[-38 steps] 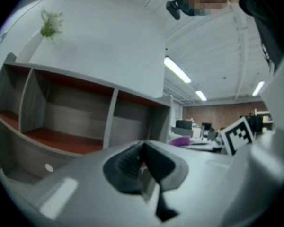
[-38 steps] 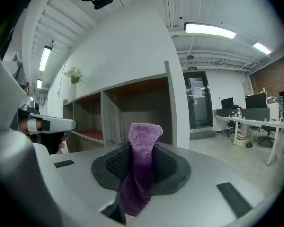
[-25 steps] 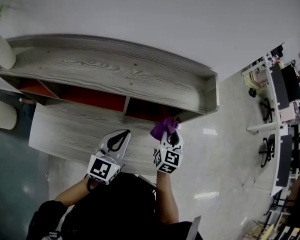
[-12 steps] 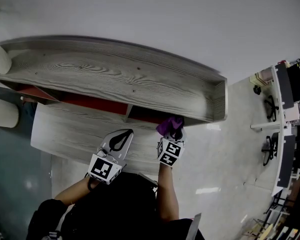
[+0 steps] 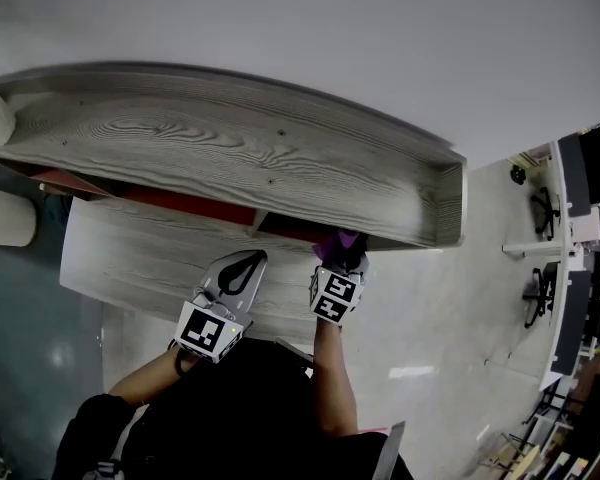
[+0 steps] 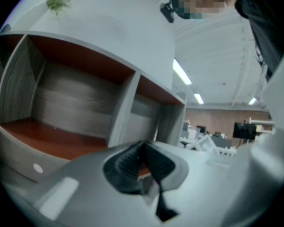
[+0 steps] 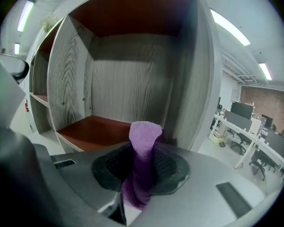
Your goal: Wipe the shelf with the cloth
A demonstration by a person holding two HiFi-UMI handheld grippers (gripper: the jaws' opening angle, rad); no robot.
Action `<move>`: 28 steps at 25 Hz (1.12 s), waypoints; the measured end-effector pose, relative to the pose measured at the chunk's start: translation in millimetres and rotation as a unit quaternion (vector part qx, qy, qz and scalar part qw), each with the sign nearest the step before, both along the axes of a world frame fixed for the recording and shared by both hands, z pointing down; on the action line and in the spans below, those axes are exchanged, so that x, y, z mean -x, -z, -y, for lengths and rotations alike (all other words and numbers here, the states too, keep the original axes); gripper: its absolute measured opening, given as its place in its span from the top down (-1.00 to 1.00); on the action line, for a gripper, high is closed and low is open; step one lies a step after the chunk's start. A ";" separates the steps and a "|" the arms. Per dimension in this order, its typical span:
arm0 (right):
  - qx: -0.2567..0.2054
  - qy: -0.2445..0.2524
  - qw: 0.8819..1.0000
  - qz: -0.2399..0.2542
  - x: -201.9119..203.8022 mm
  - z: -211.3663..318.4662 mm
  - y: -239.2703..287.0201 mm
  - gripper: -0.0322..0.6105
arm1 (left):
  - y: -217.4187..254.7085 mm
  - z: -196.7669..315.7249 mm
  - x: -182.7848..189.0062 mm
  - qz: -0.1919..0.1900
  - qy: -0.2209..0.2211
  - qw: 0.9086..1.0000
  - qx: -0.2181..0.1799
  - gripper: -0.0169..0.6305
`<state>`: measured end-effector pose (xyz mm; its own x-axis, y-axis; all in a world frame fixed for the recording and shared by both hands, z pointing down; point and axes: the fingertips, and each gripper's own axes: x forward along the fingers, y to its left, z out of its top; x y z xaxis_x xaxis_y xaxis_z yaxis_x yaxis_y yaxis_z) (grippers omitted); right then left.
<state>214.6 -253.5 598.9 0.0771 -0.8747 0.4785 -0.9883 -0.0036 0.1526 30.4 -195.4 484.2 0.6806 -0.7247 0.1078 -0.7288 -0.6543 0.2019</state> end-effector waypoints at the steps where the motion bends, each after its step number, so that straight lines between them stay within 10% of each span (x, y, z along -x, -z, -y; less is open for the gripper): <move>1: 0.002 0.000 1.000 -0.003 0.4 1.1 0.2 0.66 | -0.2 0.2 1.2 0.000 0.001 1.000 0.000 0.93; 28: 0.057 0.173 0.983 -0.028 139.3 14.9 -7.4 0.66 | 3.0 -19.6 60.0 -0.015 0.066 0.998 -0.003 0.93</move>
<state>75.2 -268.4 606.3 -0.1869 -0.7946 0.5776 -0.9172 0.3518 0.1871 -29.6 -175.8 481.2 0.5827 -0.8084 0.0833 -0.8018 -0.5551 0.2214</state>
